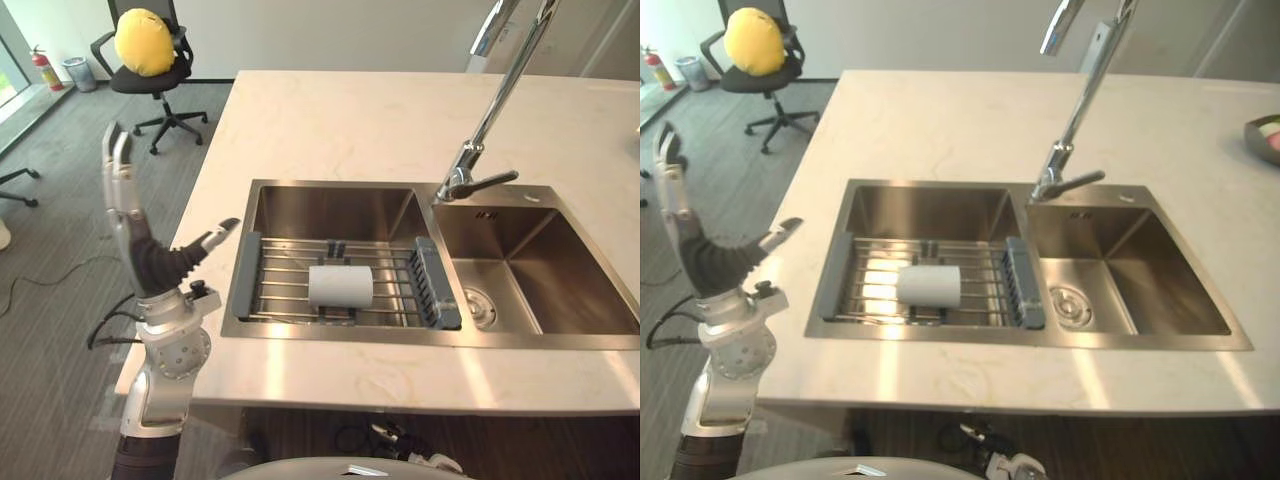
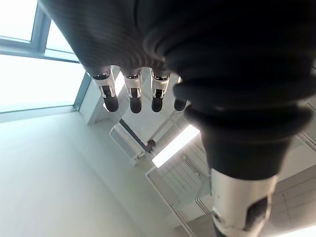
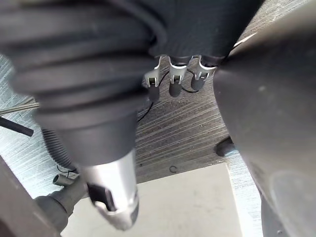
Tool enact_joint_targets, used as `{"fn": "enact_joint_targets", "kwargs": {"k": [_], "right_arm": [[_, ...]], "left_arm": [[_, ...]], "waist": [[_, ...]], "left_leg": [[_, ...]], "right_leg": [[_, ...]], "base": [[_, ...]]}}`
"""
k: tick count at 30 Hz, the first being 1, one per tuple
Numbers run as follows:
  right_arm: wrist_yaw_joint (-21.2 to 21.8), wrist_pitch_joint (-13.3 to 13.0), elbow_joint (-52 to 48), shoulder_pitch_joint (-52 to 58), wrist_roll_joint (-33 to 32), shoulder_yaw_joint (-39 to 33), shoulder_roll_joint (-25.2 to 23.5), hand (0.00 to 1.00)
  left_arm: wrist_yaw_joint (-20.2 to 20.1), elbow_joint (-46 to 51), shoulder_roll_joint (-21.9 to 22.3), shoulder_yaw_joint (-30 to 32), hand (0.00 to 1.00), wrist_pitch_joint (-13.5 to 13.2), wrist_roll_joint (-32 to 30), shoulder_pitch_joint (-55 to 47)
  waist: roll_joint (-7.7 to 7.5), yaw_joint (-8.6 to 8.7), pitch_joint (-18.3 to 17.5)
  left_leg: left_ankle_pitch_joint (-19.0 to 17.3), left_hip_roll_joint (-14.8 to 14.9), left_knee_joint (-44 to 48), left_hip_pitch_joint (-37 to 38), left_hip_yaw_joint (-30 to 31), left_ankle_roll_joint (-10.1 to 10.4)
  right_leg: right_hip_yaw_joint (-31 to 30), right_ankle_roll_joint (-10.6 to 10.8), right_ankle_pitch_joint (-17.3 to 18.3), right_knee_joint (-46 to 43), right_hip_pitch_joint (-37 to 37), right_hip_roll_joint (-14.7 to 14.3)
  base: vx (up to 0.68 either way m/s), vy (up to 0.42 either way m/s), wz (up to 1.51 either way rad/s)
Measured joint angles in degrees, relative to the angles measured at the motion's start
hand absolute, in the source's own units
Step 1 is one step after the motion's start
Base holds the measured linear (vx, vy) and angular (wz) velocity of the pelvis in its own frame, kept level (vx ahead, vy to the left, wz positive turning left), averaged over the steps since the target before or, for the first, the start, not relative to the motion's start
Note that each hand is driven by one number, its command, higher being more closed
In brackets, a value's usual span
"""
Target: Walk over to the sink, pick up the cup, carry it to the dishwasher, place the cup inside the dishwasher, then close the dishwasher door
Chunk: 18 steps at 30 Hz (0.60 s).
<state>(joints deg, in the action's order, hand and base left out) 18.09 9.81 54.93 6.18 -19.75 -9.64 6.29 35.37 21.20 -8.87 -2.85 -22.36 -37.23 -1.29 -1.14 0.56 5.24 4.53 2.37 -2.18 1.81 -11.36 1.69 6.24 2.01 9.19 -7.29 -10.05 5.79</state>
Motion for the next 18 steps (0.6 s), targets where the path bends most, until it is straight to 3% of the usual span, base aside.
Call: {"fn": "enact_joint_targets", "kwargs": {"k": [4, 9, 14, 18], "right_arm": [[0.0, 0.4, 0.0, 0.4, 0.0, -0.1, 0.0, 0.00], [-0.1, 1.8, -0.4, 0.4, 2.1, 0.0, 0.8, 0.00], [0.1, 2.9, -0.7, -0.6, 6.2, 0.0, 2.1, 0.00], [0.0, 3.0, -0.5, -0.6, 6.7, -0.1, 2.9, 0.00]], "left_arm": [[-5.9, 0.5, -1.1, -3.5, 0.00, -0.1, -0.1, 0.1], [-17.2, 0.5, -2.5, -8.0, 0.00, -1.2, 3.5, 0.1], [-30.3, 0.2, -5.3, -8.6, 0.00, -1.7, 3.6, 0.1], [-37.5, -0.5, -7.1, -9.8, 0.00, -0.3, 4.7, 1.8]], "waist": [[0.17, 0.08, -1.0], [1.08, 0.08, -1.6], [2.84, 0.03, -2.4], [3.44, 0.90, -2.3]], "left_leg": [[0.3, 0.2, -2.2, 1.6, -0.9, 0.4], [0.3, 0.7, -2.3, 2.2, -1.6, 0.5], [-1.0, 2.6, -2.7, 2.2, -5.8, 0.9], [-1.1, 2.7, -2.7, 1.1, -3.2, 0.8]], "right_leg": [[-1.2, 0.2, -0.5, -0.2, -0.2, -0.1], [-2.4, 0.2, -0.5, -1.1, 0.5, -0.3], [8.5, 0.1, -2.0, -5.1, 5.4, -0.1], [8.7, -0.6, -4.1, -5.1, 7.2, -0.8]], "base": [[0.08, 0.007, -0.11], [-0.03, -0.005, -0.11], [-0.13, -0.062, -0.58], [-0.16, 0.022, -0.30]]}}
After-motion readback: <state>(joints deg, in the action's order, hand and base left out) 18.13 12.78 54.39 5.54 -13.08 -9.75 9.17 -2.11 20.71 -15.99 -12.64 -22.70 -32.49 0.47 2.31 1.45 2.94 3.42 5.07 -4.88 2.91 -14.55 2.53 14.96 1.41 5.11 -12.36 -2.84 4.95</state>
